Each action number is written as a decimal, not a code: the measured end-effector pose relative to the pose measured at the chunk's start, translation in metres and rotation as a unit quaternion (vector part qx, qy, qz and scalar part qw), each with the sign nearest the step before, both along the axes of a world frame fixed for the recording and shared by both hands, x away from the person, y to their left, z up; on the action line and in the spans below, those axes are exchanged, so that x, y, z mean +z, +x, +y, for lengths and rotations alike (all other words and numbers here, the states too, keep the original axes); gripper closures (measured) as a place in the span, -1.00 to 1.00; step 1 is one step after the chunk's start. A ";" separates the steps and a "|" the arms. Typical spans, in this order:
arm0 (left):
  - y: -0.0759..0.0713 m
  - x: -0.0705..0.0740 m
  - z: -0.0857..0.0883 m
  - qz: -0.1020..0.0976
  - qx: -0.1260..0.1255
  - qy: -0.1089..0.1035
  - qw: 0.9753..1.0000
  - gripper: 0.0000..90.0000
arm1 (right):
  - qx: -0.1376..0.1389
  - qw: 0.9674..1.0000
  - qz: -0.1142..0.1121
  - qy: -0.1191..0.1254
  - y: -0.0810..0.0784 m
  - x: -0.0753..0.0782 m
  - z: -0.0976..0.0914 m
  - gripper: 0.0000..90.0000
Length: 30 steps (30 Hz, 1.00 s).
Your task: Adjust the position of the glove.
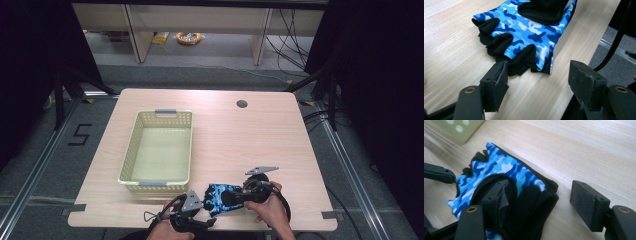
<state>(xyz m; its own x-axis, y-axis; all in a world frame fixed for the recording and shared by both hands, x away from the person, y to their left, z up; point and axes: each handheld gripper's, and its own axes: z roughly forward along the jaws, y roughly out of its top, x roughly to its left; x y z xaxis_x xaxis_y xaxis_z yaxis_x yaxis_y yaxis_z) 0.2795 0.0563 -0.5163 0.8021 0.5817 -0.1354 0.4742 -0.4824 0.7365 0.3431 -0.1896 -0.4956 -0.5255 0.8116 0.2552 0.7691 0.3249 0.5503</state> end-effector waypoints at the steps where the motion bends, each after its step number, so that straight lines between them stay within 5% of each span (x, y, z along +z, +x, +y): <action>1: 0.000 -0.001 -0.003 -0.003 0.004 0.002 1.000 -0.30 | 0.002 1.000 0.005 -0.003 0.001 0.000 0.000 -0.30; 6: -0.001 -0.002 -0.012 -0.033 0.000 0.030 0.999 -0.35 | 0.005 1.000 -0.014 -0.001 0.002 -0.003 0.003 -0.23; 7: -0.002 -0.003 -0.013 -0.027 0.011 0.023 0.999 -0.35 | 0.003 1.000 -0.021 0.000 0.002 -0.005 0.004 -0.20; 11: 0.001 -0.004 -0.012 -0.060 0.003 0.043 0.997 -0.24 | 0.026 1.000 -0.008 -0.001 0.001 -0.002 0.002 -0.01; 15: 0.004 -0.005 -0.010 -0.058 0.003 0.019 0.998 0.19 | 0.027 1.000 0.001 -0.006 0.001 -0.002 0.000 0.09; 20: 0.003 -0.004 -0.013 -0.061 -0.011 0.022 0.998 0.58 | 0.022 1.000 0.009 -0.003 0.000 -0.002 -0.002 0.25; 24: 0.004 -0.004 -0.014 -0.063 -0.018 0.029 0.997 0.72 | 0.032 0.999 0.011 0.025 0.000 -0.004 -0.007 0.38; 25: 0.003 -0.004 -0.015 -0.061 -0.017 0.015 0.998 0.73 | 0.032 0.998 -0.010 0.044 0.000 -0.008 -0.007 0.41; 27: 0.003 -0.004 -0.014 -0.064 -0.021 0.021 0.998 0.74 | 0.034 0.999 0.000 0.033 -0.002 -0.004 -0.009 0.50; 30: 0.003 -0.004 -0.014 -0.065 -0.021 0.020 0.997 0.75 | 0.024 0.998 -0.026 0.057 -0.003 -0.008 -0.011 0.67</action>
<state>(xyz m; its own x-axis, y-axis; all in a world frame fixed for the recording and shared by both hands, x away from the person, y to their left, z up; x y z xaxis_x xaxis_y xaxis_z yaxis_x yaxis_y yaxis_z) 0.2823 0.0425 -0.5201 0.8350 0.5502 -0.0063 0.3547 -0.5295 0.7706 0.3400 -0.2004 -0.5034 -0.5788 0.7522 0.3150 0.7229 0.2944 0.6251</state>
